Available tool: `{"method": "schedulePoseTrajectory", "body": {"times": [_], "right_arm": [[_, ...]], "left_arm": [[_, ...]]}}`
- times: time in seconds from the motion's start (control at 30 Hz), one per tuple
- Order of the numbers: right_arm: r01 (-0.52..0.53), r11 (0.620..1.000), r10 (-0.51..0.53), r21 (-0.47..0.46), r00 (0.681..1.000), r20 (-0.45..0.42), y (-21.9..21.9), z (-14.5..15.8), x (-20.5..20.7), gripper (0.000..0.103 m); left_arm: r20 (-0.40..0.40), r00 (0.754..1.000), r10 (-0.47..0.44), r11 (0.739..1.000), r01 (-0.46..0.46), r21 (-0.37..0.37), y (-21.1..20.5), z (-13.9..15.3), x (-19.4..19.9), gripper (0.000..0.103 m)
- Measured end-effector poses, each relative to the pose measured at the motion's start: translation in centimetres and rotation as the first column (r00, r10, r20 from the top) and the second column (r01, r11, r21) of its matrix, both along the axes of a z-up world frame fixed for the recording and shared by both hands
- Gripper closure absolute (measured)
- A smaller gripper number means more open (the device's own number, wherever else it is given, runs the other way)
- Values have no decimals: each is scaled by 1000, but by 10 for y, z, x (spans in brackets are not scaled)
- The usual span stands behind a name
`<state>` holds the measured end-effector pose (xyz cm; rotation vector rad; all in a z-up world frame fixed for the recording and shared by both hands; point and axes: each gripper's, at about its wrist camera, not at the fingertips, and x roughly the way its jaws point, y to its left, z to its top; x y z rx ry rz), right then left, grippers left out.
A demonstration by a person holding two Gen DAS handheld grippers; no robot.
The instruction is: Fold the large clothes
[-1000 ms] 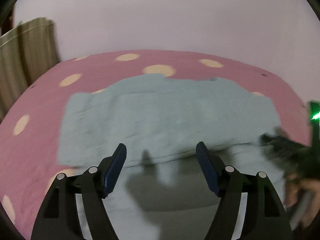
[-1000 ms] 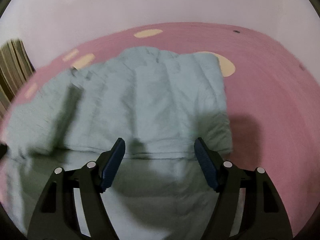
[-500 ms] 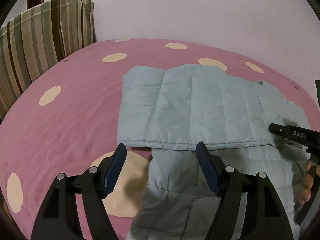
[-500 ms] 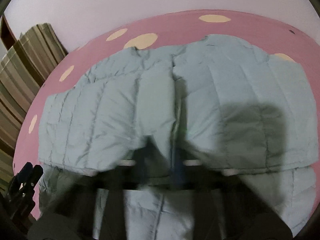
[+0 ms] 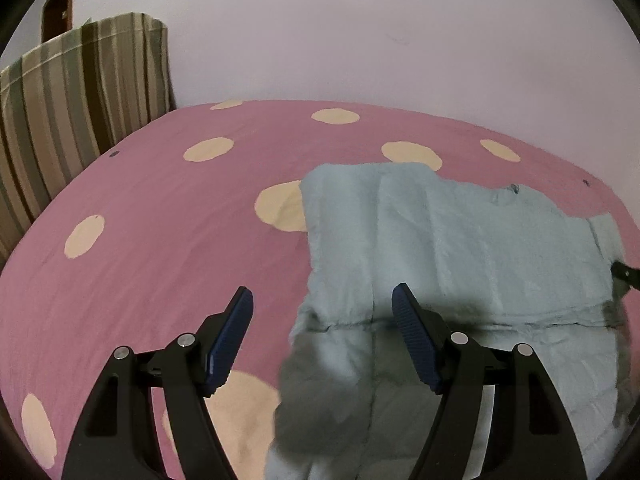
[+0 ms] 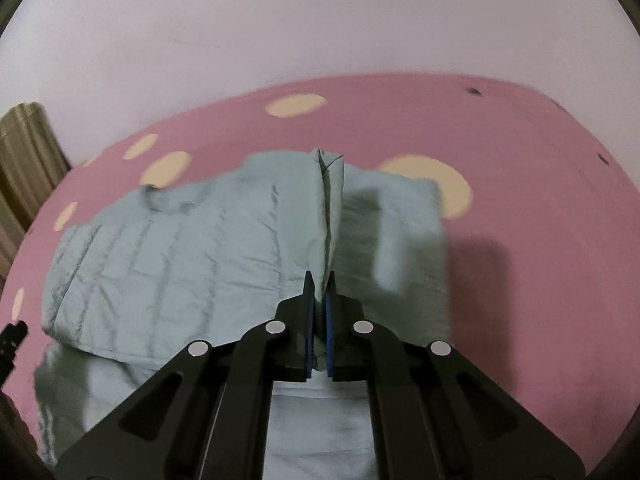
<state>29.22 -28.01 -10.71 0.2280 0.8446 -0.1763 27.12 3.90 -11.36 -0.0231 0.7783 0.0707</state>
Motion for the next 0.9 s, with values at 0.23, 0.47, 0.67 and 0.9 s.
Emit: {"method": "schedulePoseTrajectory", "body": {"times": [0.23, 0.47, 0.67, 0.9], "right_arm": [[22, 1000, -23, -13, 996, -83, -27, -43, -2, 98], [20, 1000, -20, -24, 999, -35, -29, -16, -9, 73], [-33, 999, 33, 5, 999, 6, -16, 5, 21, 72], [-51, 999, 48, -19, 991, -128, -15, -48, 62, 72]], "left_arm": [[-51, 999, -6, 999, 8, 53, -15, -20, 24, 32], [-25, 1000, -9, 998, 10, 63, -15, -11, 28, 32], [-14, 999, -32, 998, 32, 51, -25, -5, 62, 32], [-143, 990, 19, 990, 1, 141, -24, -54, 102, 32]]}}
